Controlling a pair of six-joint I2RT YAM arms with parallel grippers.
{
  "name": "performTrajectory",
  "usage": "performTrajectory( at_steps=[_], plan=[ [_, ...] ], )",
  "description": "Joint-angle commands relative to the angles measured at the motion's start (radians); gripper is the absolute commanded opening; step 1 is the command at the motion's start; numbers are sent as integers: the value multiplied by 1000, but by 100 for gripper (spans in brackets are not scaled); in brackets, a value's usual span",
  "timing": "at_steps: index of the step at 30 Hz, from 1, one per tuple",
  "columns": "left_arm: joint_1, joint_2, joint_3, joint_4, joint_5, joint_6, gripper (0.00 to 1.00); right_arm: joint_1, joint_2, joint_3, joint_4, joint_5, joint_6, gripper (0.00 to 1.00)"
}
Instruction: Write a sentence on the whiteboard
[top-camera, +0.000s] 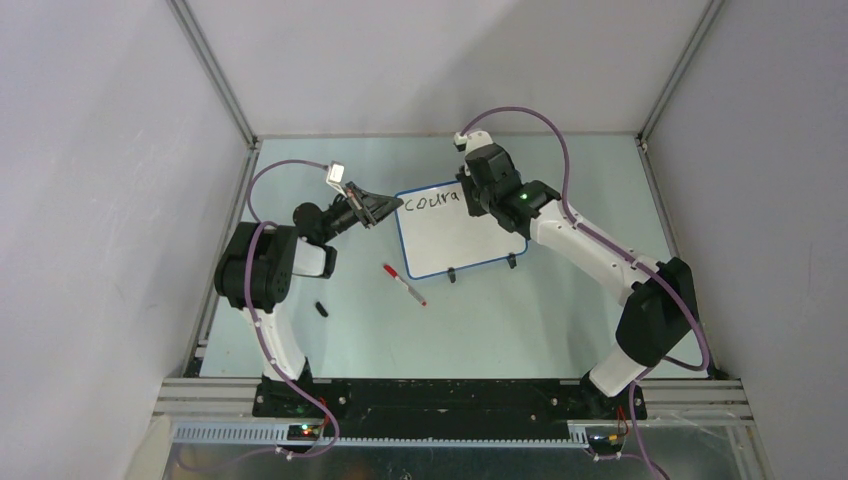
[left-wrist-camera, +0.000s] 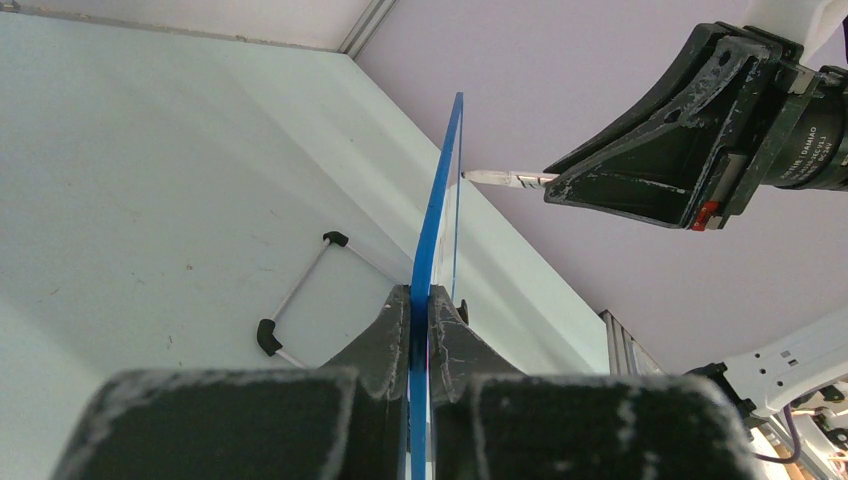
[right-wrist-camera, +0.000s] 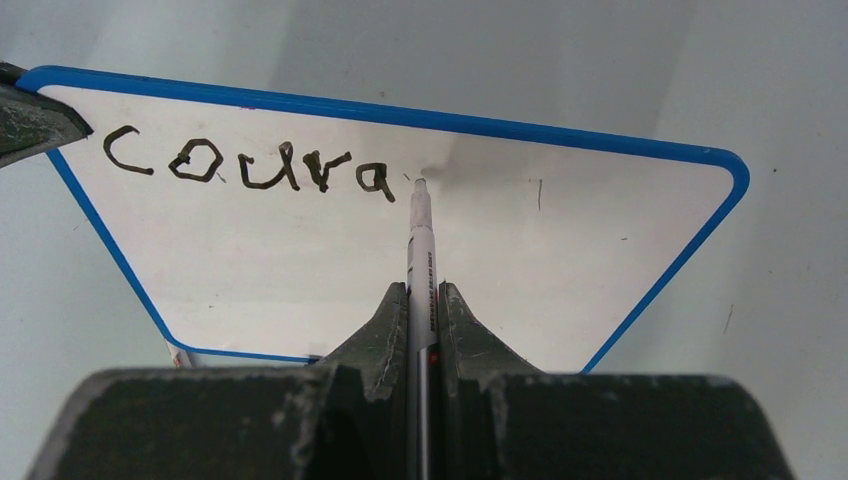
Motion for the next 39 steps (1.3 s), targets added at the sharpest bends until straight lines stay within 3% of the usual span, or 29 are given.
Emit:
performTrajectory(
  at_steps=[1,39],
  plan=[
    [-6,-49,-4,54,7,25,0,-8,6,27,-2,12,2,0],
    [-7,-49,-5,54,8,27,0,-12,41,51,12,-26,-1,0]
  ],
)
